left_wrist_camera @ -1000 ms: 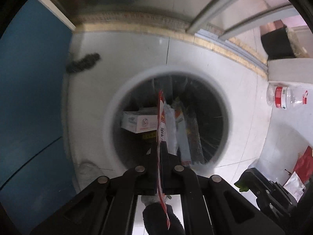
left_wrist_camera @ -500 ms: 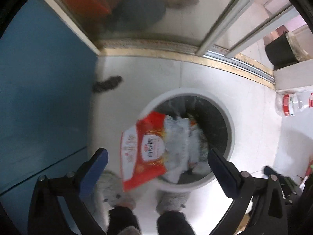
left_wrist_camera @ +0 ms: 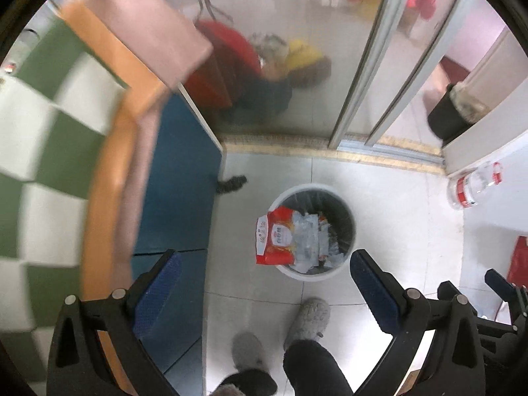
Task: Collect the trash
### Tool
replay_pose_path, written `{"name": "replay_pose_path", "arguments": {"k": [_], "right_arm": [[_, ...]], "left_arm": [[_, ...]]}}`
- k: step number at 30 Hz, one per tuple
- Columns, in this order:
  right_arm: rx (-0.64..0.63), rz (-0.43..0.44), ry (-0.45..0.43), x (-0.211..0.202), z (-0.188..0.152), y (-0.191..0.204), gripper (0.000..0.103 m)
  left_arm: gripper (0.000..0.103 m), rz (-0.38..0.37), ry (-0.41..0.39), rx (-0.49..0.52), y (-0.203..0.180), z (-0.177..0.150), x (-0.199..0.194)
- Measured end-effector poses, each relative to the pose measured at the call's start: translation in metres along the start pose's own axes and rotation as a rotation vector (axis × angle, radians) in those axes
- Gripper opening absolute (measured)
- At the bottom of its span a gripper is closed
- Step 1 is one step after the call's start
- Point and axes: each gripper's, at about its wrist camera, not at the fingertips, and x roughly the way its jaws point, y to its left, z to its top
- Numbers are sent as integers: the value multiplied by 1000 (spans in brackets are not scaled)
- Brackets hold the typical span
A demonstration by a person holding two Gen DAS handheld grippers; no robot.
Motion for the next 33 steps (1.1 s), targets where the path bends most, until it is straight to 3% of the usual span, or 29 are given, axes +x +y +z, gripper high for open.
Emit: {"name": "replay_pose_path", "arguments": {"k": [7,18,26,33], "right_arm": [[14,2,-118,-146,-34,8,103],[65,31,-267,-340,-123,35,103],[75,97,-329,-441,-171,43,103],[22,163,-353,-500,-185,42,103]], "left_arm": [[103,-49,-110,10,19,-32,-133],[103,-160,-246,69,51,-98,-294],[103,-244,-285,67,78,-133,-371],[103,-293,-304,62,84,-151,-407]]}}
